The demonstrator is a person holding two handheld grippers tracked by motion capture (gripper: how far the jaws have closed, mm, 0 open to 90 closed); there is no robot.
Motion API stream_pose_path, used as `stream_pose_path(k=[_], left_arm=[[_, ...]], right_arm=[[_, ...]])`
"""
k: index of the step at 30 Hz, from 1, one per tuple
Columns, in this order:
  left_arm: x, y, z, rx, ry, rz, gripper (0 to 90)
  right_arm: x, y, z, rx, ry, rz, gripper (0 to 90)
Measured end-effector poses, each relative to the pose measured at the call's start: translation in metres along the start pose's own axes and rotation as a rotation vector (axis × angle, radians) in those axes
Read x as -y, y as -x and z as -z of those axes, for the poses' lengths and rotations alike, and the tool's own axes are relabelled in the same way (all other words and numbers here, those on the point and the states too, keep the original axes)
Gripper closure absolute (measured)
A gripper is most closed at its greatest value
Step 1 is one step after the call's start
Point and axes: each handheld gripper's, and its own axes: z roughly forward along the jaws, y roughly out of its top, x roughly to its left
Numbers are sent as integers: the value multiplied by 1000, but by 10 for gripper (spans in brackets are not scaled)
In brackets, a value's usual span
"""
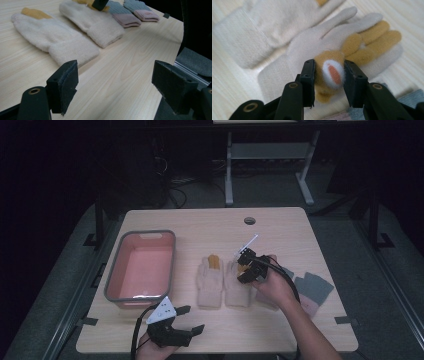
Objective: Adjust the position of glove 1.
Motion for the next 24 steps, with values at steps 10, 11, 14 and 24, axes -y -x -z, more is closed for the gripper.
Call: stream_pose_path(k=[10, 11, 14, 24], left_arm=[[0, -2, 1, 1, 2, 4, 213], [0, -2, 1, 0, 3, 5, 213], [0, -2, 1, -1, 9, 14, 213], [0, -2, 2, -2, 15, 20, 213]], right_arm=[[-16, -10, 25, -2, 34, 40, 644], [-18, -12, 26, -2, 40, 40, 644], [-24, -19, 30, -4, 45, 61, 644], [-49, -38, 23, -37, 50, 108, 644]])
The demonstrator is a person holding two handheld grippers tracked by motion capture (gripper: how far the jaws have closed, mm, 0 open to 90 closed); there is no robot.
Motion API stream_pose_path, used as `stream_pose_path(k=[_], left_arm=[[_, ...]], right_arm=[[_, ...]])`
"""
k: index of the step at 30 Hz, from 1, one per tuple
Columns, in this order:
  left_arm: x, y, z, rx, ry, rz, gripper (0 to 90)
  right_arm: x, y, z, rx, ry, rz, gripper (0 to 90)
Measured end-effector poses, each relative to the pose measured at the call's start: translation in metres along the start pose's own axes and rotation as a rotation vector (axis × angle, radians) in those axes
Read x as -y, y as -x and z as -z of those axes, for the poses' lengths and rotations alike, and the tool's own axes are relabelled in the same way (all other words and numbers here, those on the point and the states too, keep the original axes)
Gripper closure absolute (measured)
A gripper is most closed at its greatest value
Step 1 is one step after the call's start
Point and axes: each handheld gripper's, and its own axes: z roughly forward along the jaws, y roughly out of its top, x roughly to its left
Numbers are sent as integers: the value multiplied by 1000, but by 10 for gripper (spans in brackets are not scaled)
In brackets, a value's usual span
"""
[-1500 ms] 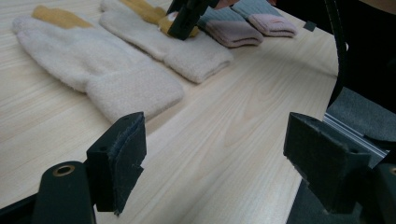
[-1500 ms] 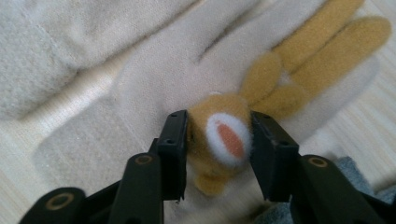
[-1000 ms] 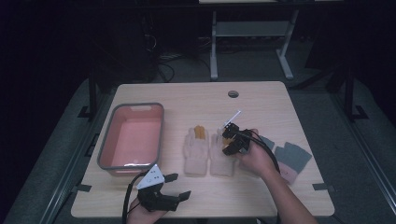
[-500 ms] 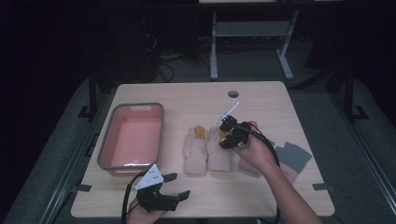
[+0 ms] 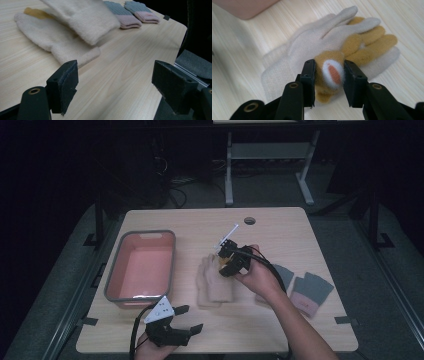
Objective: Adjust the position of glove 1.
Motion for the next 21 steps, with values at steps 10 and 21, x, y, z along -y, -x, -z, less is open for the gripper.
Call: stream_pose_path(k=[10, 21], left_arm=[[0, 0, 2, -7, -2, -3, 207], [0, -1, 2, -7, 4, 18, 205]], right_arm=[[-18, -8, -18, -33, -22, 18, 643], [-22, -9, -41, -46, -54, 18, 637]])
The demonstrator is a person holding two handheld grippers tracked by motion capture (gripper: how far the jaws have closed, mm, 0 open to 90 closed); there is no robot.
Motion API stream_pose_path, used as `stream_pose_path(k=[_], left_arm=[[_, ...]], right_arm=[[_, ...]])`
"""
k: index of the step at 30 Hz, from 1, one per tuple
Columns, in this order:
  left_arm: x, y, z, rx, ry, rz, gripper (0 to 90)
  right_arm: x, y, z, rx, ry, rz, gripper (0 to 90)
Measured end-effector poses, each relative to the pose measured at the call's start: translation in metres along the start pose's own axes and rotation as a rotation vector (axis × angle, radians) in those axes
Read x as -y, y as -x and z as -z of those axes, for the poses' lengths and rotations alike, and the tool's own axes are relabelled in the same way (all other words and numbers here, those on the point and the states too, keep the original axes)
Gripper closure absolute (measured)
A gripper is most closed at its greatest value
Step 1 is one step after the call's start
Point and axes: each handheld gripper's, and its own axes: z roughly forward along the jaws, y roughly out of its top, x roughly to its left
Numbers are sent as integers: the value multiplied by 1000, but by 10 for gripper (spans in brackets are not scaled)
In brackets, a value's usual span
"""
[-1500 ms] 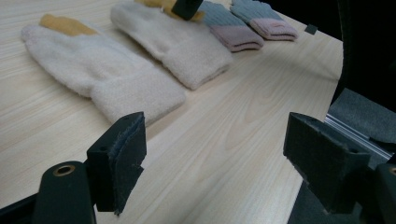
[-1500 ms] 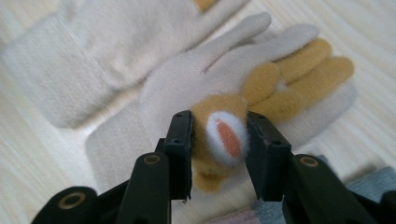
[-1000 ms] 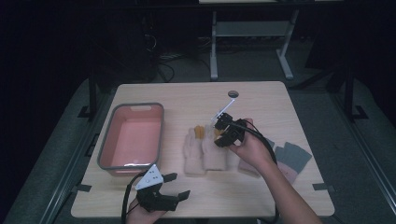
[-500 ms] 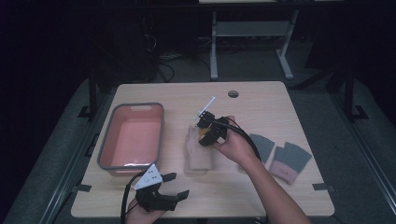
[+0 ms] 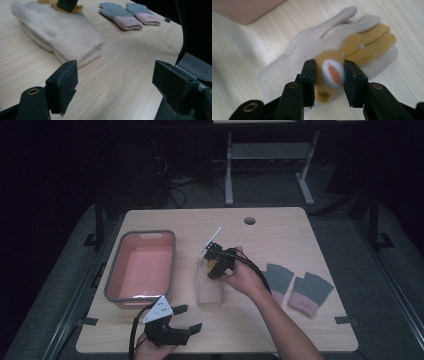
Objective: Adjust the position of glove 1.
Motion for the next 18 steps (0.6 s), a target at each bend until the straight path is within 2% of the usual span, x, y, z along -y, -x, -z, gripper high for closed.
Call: stream_pose_path(k=[5, 9, 18], left_arm=[[0, -1, 0, 2, -10, -13, 206], [0, -1, 0, 1, -9, -6, 206], [0, -1, -2, 3, -13, -4, 206]], right_arm=[[5, 4, -13, -1, -17, -20, 623], [8, 6, -20, -8, -23, -26, 616], [14, 7, -23, -20, -8, -40, 574]])
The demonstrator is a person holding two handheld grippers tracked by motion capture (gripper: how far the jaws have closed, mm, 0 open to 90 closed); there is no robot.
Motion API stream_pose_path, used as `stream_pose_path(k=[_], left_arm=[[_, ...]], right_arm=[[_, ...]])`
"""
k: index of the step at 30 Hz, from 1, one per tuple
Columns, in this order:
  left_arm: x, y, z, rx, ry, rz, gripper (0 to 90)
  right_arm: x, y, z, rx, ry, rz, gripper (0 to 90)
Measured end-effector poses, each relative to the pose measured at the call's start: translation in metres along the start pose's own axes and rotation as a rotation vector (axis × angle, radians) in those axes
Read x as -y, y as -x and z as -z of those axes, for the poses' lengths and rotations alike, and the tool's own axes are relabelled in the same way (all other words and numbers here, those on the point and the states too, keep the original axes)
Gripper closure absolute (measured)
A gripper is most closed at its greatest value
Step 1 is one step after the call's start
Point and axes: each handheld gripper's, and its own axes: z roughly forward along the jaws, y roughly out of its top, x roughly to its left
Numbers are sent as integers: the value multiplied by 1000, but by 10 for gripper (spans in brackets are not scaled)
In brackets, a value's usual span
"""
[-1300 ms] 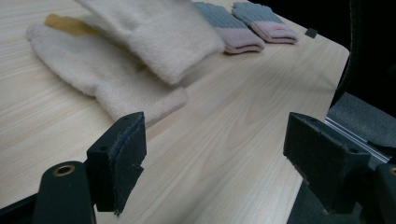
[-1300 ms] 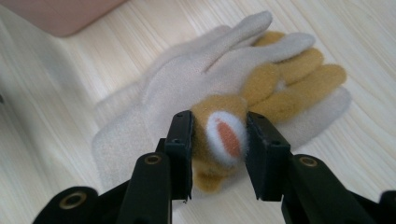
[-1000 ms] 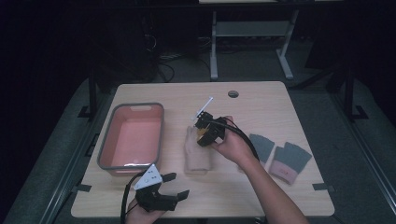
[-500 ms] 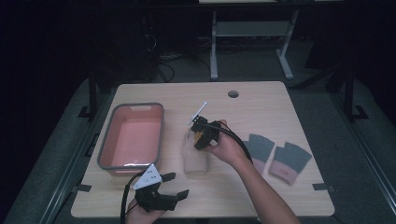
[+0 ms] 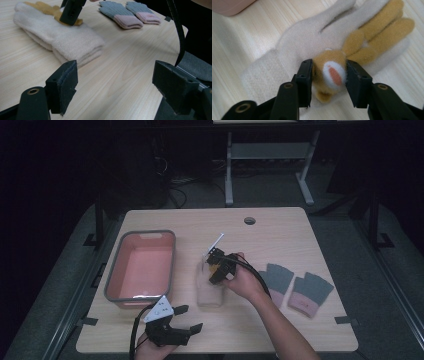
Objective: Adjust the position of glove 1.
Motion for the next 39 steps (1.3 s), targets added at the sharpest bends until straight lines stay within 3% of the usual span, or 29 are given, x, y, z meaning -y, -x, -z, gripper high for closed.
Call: stream_pose_path(k=[4, 8, 11, 15, 20, 23, 29, 39], left_arm=[[0, 0, 0, -2, 0, 1, 206], [0, -1, 0, -3, 7, 1, 206], [0, 0, 0, 0, 3, 2, 206], [0, 0, 1, 3, 1, -3, 206], [0, 0, 2, 4, 6, -1, 206], [0, 0, 2, 6, 7, 0, 206], [0, 0, 2, 9, 0, -2, 206], [-1, -2, -2, -4, -2, 24, 206]], right_arm=[[1, 1, 1, -8, 4, -2, 522], [-5, -3, 8, 11, 50, 20, 465], [-12, -7, 9, -7, 73, 32, 467], [-23, -15, 0, 10, 57, 68, 454], [-33, -21, -9, 8, 56, 78, 434], [-38, -25, -22, 44, 25, 104, 420], [-34, -22, -33, 72, -15, 132, 426], [-12, -7, -22, 65, -24, 105, 431]])
